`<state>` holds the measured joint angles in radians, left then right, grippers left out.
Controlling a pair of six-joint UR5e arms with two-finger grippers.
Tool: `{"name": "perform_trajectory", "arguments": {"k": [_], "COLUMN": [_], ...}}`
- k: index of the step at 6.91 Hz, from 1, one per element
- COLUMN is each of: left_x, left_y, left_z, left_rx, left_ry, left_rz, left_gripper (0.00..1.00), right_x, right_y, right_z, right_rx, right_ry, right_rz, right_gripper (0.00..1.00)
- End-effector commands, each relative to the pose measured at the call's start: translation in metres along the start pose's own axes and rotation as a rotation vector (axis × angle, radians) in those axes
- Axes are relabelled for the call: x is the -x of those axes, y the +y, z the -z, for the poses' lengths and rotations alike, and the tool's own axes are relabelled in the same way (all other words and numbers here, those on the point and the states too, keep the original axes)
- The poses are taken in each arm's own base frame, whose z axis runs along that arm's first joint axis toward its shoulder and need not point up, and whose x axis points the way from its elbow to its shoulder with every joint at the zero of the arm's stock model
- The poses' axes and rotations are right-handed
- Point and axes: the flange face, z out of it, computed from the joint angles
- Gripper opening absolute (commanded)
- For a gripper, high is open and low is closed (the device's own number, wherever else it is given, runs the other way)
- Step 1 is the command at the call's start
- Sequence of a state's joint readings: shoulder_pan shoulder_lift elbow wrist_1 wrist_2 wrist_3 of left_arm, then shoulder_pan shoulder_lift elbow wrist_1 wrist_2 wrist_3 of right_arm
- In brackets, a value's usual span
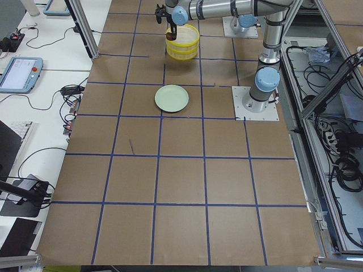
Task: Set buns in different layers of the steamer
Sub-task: 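Lower brown bun into top tier with left gripper while right releases rim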
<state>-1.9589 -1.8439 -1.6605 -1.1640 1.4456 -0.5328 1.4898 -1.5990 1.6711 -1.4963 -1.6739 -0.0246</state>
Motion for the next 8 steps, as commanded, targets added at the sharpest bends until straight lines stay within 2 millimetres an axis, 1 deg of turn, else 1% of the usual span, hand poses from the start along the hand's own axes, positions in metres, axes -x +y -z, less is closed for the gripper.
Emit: {"name": "perform_trajectory", "arguments": {"k": [1,2,3,4,5,6,7,8], "left_x": [-0.048,-0.064,-0.068,-0.063,-0.055,-0.053,-0.052,-0.051], "left_y": [0.022,0.031,0.034,0.037,0.042,0.043,0.042,0.045], "left_z": [-0.03,-0.041,-0.049,-0.056,-0.051,-0.056,-0.055,-0.046], "left_rx": [-0.021,-0.014,-0.003,0.0,0.006,0.018,0.018,0.01], "left_ry": [0.015,0.008,-0.003,-0.037,-0.103,-0.117,-0.117,-0.113], "left_rz": [0.057,0.043,0.032,0.033,0.033,0.033,0.035,0.029], "left_gripper": [0.29,0.29,0.3,0.3,0.32,0.34,0.38,0.42], "right_x": [-0.005,0.002,0.008,0.008,0.008,0.008,0.008,0.008], "right_y": [0.009,0.009,0.007,0.007,0.006,0.006,0.005,0.005], "right_z": [0.067,0.088,0.087,0.085,0.084,0.085,0.086,0.085], "right_rx": [-0.107,-0.148,-0.146,-0.143,-0.143,-0.145,-0.151,-0.152], "right_ry": [-0.048,-0.081,-0.082,-0.079,-0.077,-0.077,-0.075,-0.076], "right_rz": [-0.004,-0.009,0.002,0.002,0.002,0.001,0.001,-0.001], "right_gripper": [1.0,1.0,1.0,1.0,1.0,1.0,1.0,1.0]}}
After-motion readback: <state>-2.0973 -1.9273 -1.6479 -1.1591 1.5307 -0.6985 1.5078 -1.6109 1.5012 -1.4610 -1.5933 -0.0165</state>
